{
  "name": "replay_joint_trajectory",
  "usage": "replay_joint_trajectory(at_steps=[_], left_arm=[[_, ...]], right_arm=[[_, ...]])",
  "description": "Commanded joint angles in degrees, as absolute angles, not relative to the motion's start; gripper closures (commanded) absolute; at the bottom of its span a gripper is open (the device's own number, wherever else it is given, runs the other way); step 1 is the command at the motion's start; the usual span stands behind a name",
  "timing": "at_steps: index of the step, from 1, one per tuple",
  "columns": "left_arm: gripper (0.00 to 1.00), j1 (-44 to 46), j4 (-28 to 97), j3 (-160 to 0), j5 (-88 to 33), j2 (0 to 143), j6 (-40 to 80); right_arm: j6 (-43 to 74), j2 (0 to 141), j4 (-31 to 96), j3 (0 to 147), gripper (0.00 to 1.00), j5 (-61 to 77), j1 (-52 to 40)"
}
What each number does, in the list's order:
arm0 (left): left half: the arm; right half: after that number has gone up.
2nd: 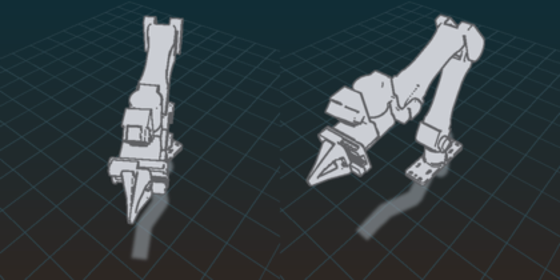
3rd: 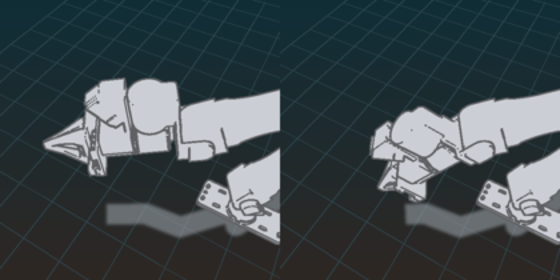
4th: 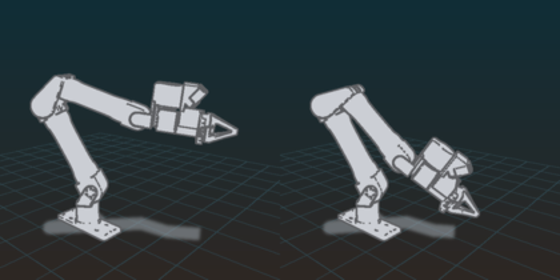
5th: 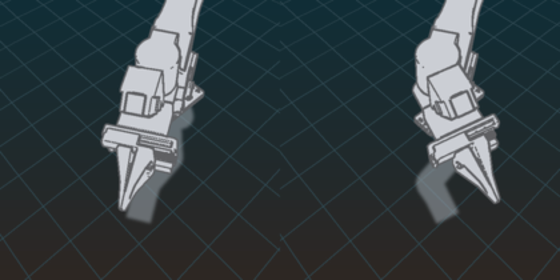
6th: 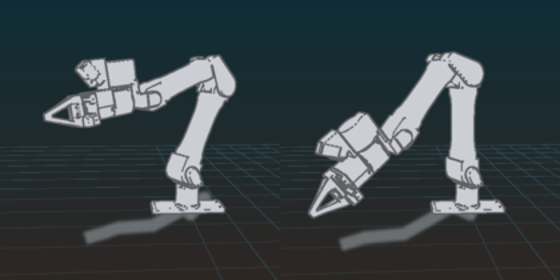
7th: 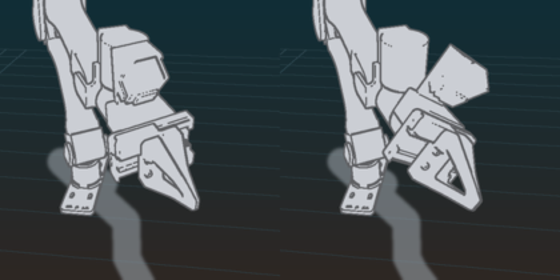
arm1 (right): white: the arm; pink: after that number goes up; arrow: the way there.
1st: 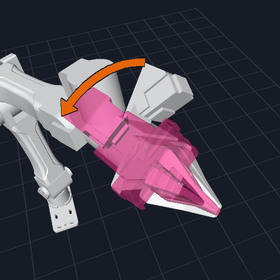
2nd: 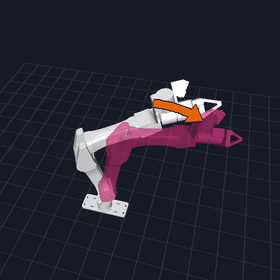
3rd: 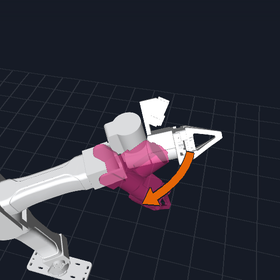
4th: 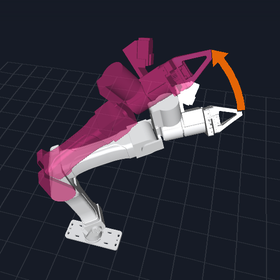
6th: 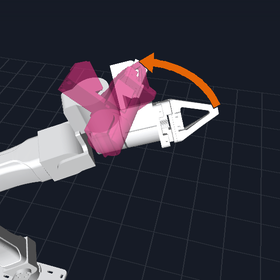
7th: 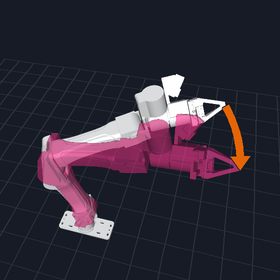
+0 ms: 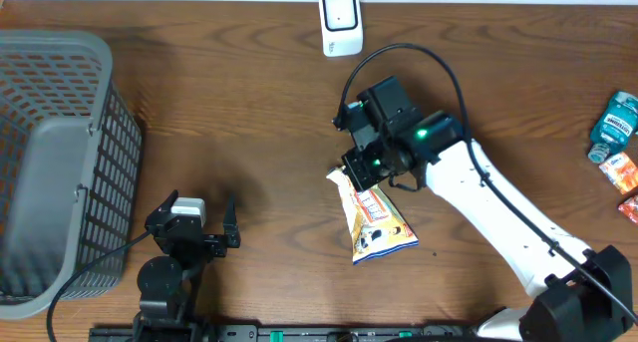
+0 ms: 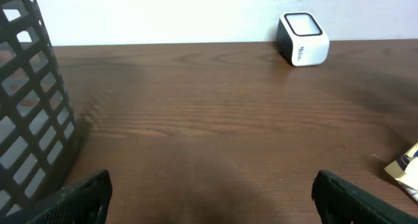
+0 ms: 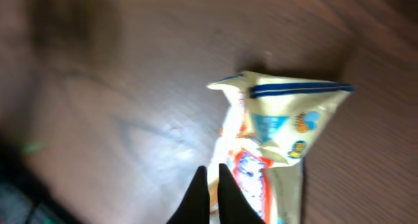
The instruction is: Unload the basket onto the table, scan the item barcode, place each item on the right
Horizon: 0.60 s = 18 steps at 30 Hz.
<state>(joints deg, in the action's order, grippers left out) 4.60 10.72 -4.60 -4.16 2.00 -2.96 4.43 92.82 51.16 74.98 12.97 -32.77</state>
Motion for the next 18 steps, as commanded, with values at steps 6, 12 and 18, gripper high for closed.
replay_joint_trajectory(at_steps=[6,12,18], left_arm=[[0.02,4.40,12.21,-3.75,-4.51,1.74,-2.68],[0.02,4.40,12.21,-3.75,-4.51,1.74,-2.68],[0.02,4.40,12.21,-3.75,-4.51,1.74,-2.68]], right_arm=[[10.35,105.91,42.78,64.18,0.99,-0.43,-34.44],[9.56,116.27,43.33,65.82,0.99,-1.10,-34.70],[8.95,114.59,47.68,74.43,0.99,-1.32,-33.65]])
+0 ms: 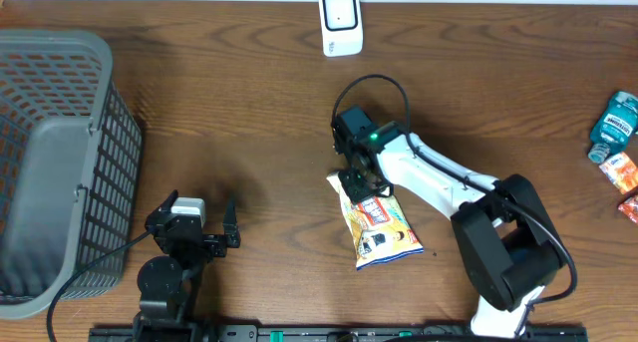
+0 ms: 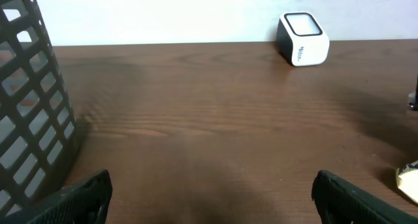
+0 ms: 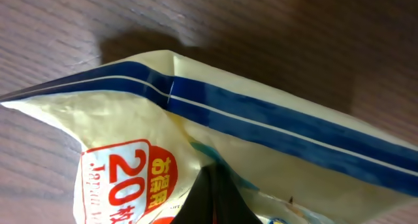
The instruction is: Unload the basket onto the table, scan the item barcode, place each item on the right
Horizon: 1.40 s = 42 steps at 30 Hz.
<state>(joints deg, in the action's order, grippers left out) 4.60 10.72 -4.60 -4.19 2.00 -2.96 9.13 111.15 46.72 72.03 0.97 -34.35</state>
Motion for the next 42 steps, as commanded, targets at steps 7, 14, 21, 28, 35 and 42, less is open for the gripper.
replay_joint_trajectory(at_steps=[7,14,21,28,35,42], left_arm=[[0.02,4.40,12.21,-3.75,-4.51,1.74,-2.68],[0.02,4.40,12.21,-3.75,-4.51,1.74,-2.68],[0.02,4.40,12.21,-3.75,-4.51,1.74,-2.68],[0.02,4.40,12.21,-3.75,-4.51,1.74,-2.68],[0.02,4.40,12.21,-3.75,-4.51,1.74,-2.68],[0.02,4.40,12.21,-3.75,-4.51,1.74,-2.68]], right_arm=[[6.55,105.80,59.18,85.62,0.99,1.67,-34.87],[7.31,101.32,57.49,83.33,0.99,2.13,-38.33],[10.83,107.48,47.75,72.47,0.99,-0.25,-38.63],[8.21,116.05,43.75,70.43,0.99,5.06,-38.26],[3.46,115.46,41.78,73.93,0.99,14.13,-37.45],[-0.43,106.76,45.84,79.99,0.99,16.71,-35.29]])
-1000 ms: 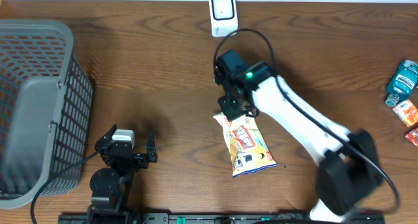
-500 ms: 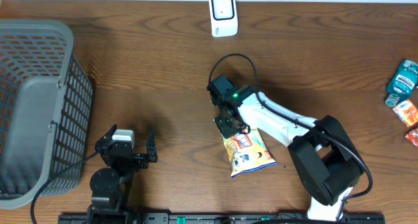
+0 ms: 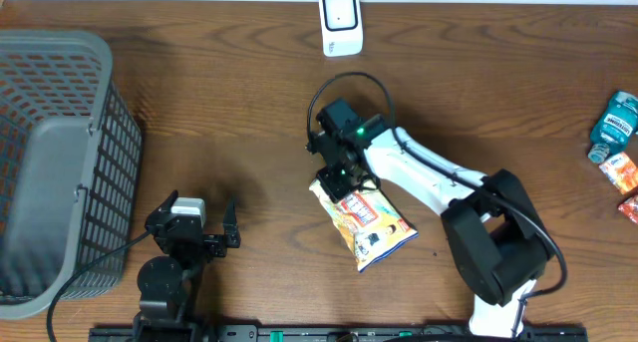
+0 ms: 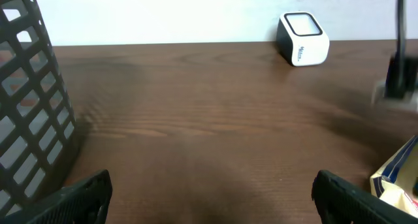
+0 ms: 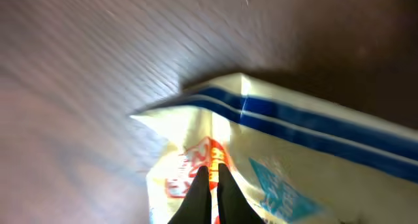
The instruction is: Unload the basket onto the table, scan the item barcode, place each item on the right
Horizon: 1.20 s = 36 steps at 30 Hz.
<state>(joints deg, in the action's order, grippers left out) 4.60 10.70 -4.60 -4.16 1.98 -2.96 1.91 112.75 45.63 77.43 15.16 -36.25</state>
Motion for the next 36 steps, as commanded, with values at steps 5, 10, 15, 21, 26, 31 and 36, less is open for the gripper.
replay_joint_trajectory(at_steps=[5,10,15,21,26,31,36], left_arm=[[0.02,4.40,12.21,-3.75,-4.49,1.74,-2.68],[0.02,4.40,12.21,-3.75,-4.51,1.74,-2.68],[0.02,4.40,12.21,-3.75,-4.51,1.74,-2.68],[0.02,4.40,12.21,-3.75,-4.51,1.74,-2.68],[0.02,4.40,12.21,-3.75,-4.51,1.74,-2.68],[0.02,4.40,12.21,-3.75,-4.51,1.74,-2.68],[0.02,4.40,12.21,-3.75,-4.51,1.74,-2.68]], right_arm=[[0.16,103.66,45.78,79.85,0.98,13.43,-36.10],[1.19,107.66,43.92,76.86,0.98,13.82,-37.78],[2.74,114.63,42.44,75.09,0.98,14.83,-39.03],[4.32,119.55,42.04,75.94,0.99,15.38,-38.33],[-0.54,114.91,47.07,82.52,0.88,22.74,-37.43],[-2.57,106.87,54.94,87.70,0.37,21.08,-37.71],[-2.57,101.54,62.13,85.69,0.01,4.78,-40.38]])
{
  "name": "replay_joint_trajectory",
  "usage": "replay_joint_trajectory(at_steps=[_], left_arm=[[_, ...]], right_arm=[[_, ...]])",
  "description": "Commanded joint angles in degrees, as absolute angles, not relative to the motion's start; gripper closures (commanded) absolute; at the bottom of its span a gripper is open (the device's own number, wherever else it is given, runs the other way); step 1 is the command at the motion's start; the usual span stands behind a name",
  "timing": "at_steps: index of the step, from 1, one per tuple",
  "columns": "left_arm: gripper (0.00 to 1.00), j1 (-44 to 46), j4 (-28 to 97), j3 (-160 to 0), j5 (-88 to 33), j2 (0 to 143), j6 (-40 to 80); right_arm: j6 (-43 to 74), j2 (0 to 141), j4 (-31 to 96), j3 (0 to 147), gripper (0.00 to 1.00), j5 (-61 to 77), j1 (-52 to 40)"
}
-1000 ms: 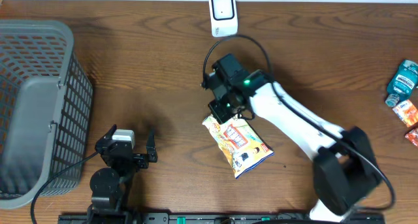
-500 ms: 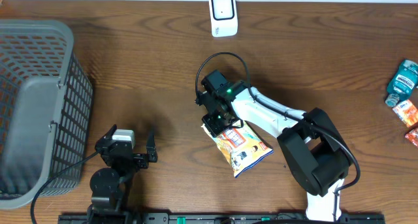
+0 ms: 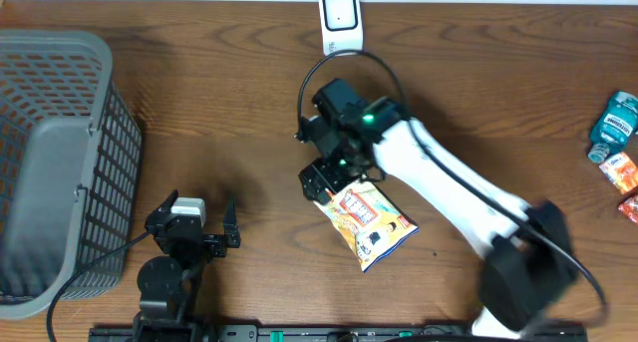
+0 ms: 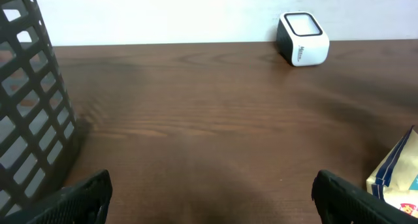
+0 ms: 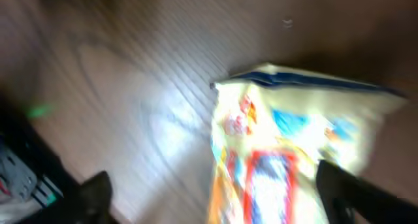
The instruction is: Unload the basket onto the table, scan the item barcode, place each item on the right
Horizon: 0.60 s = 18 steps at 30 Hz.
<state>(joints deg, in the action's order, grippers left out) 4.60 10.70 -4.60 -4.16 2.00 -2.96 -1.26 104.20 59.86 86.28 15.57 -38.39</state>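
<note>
A yellow snack packet [image 3: 369, 220] with red and blue print lies flat on the wooden table, its blue-striped end pointing up-left. My right gripper [image 3: 330, 180] hovers over that end, open wide. In the right wrist view the packet [image 5: 281, 145] sits between the spread fingers [image 5: 91, 192], blurred. The white barcode scanner [image 3: 340, 21] stands at the table's far edge, also seen as a small white box [image 4: 302, 39]. My left gripper [image 3: 200, 234] rests open near the front edge, holding nothing [image 4: 209, 208]. A corner of the packet [image 4: 396, 181] shows at right.
A grey mesh basket [image 3: 60, 153] fills the left side, its wall [image 4: 26, 113] close to my left gripper. A blue mouthwash bottle [image 3: 613, 123] and orange sachets [image 3: 622, 174] lie at the far right edge.
My right gripper was shut with its tips on the packet's blue-striped end; now it is open wide and a little higher over that end. The packet and left arm have hardly moved.
First my right gripper was shut, tips on the packet, which lay nearly upright in the overhead view. It stayed shut on the packet's top end. Then the packet lay further left and turned, top end up-left. Now the gripper is open above it.
</note>
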Motion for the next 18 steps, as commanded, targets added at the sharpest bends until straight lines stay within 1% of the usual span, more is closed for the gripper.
replay_joint_trajectory(at_steps=[1,3,7,13,17,18], left_arm=[[0.02,4.40,12.21,-3.75,-4.51,1.74,-2.68],[0.02,4.40,12.21,-3.75,-4.51,1.74,-2.68],[0.02,4.40,12.21,-3.75,-4.51,1.74,-2.68],[0.02,4.40,12.21,-3.75,-4.51,1.74,-2.68],[0.02,4.40,12.21,-3.75,-4.51,1.74,-2.68],[0.02,4.40,12.21,-3.75,-4.51,1.74,-2.68]], right_arm=[[-2.26,101.54,62.78,84.73,0.01,2.48,-41.12],[-2.22,101.95,62.19,81.65,0.01,0.12,-42.70],[-2.22,102.65,56.47,73.08,0.01,-2.94,-46.52],[1.23,102.83,48.27,63.79,0.01,-18.59,-52.16],[1.19,103.98,40.80,59.02,0.01,-20.56,-52.60],[1.21,104.97,39.33,57.82,0.08,-21.52,-52.45]])
